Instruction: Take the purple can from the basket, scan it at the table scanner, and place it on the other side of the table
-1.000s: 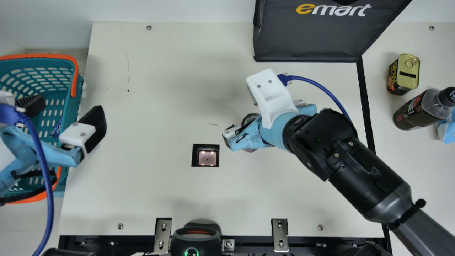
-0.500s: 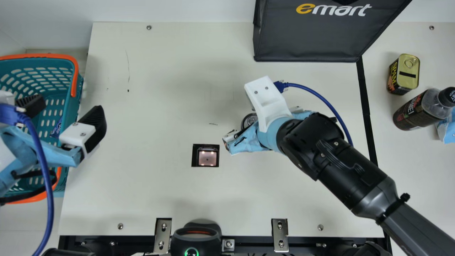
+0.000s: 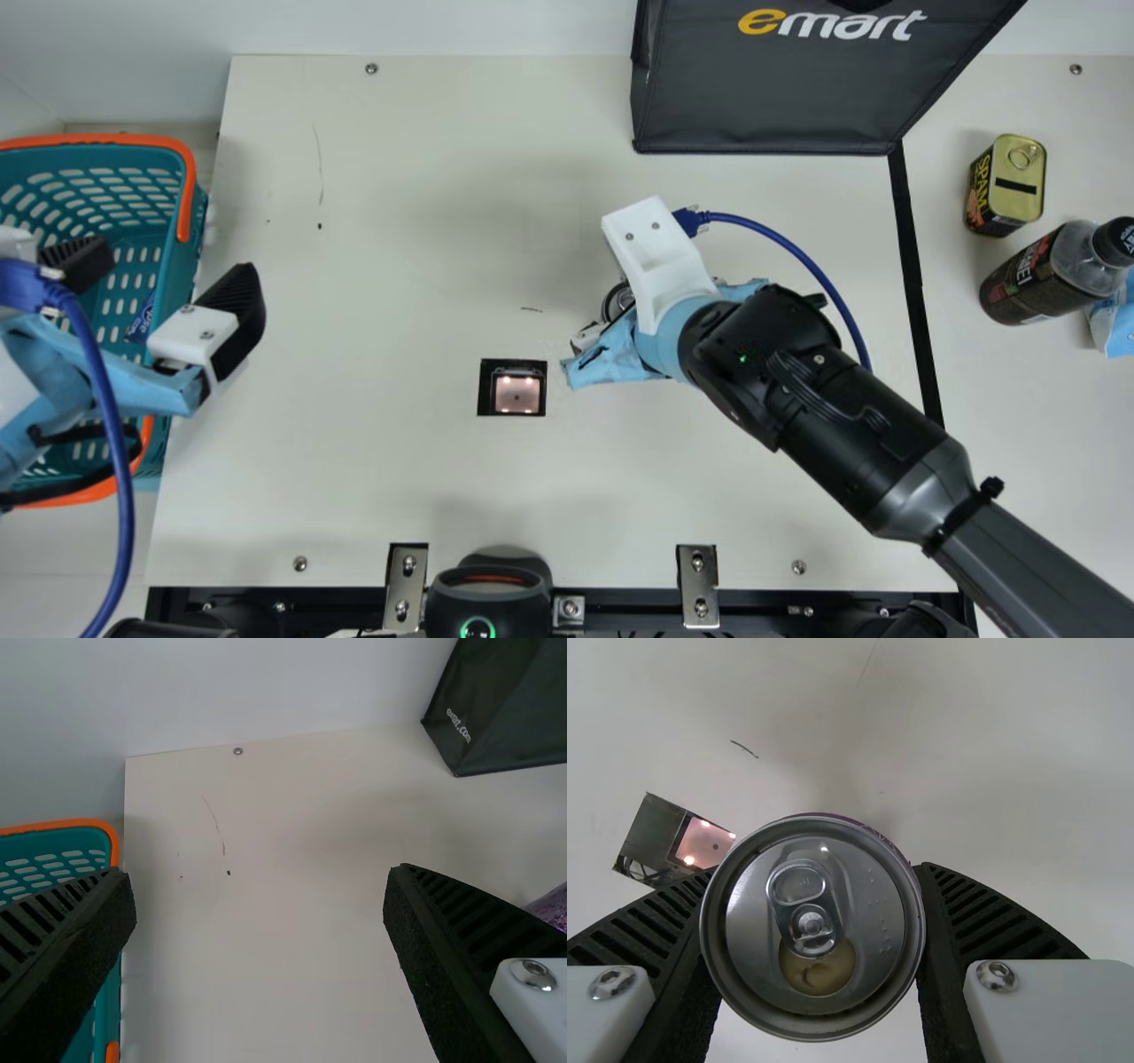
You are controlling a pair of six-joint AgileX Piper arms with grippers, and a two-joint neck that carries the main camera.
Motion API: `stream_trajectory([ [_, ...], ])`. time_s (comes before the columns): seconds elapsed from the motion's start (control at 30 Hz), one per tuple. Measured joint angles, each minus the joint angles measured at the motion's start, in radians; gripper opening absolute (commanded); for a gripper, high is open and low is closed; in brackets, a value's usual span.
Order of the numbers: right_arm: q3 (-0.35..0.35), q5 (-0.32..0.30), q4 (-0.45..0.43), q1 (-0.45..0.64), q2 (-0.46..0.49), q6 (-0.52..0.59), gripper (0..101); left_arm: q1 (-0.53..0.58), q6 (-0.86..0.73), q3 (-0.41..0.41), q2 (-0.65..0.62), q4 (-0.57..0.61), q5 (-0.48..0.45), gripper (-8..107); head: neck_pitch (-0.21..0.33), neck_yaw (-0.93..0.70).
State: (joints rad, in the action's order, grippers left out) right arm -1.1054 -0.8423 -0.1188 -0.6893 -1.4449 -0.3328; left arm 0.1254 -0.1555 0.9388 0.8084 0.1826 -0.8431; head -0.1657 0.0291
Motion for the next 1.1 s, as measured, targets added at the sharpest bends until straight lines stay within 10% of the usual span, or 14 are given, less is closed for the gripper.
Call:
stream_trajectory([
  [1.1,-0.197,-0.191,-0.049,0.042,0.049,-0.039,0,0.000,0.000,0.000,0.000,0.000,0.000,90,0.000,0.209],
])
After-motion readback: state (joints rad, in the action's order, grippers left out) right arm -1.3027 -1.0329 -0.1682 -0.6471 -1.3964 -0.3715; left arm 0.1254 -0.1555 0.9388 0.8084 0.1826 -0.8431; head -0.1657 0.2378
